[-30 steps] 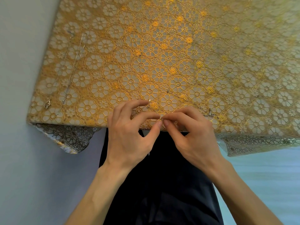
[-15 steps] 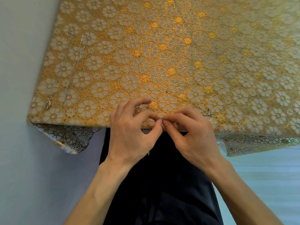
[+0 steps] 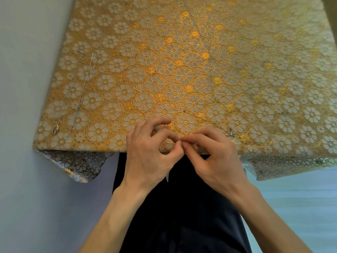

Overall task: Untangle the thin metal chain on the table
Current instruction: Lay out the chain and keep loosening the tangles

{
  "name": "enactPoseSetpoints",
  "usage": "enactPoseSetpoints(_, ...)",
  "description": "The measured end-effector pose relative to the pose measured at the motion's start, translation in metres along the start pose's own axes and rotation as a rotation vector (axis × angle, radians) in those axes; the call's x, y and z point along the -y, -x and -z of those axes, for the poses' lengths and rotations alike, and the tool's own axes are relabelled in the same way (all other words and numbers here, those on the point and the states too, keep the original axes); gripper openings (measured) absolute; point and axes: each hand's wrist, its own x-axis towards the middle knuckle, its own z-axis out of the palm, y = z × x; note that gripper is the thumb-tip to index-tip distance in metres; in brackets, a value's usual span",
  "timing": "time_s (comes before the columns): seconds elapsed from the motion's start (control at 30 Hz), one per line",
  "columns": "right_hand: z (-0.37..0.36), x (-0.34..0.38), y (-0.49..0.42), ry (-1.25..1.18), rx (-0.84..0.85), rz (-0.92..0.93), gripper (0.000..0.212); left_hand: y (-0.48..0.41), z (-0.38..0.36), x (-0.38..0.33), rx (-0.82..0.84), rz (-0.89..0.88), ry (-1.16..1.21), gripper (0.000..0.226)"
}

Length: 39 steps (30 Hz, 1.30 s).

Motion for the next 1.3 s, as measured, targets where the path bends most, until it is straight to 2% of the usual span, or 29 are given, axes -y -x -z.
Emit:
enactPoseSetpoints(0.67,0.011,0.015,0.006,-0.208,0.058,-0.212,0.005,0.009,-0.001,-0.006,-0.049,-0.076,0.064,0.009)
enactPoseSetpoints(1.3,0.007,0.016,0.006,-0.217,0.041,-0.220,0.005,0.013,-0.002,-0.007,-0.046,-0.134,0.079,0.007)
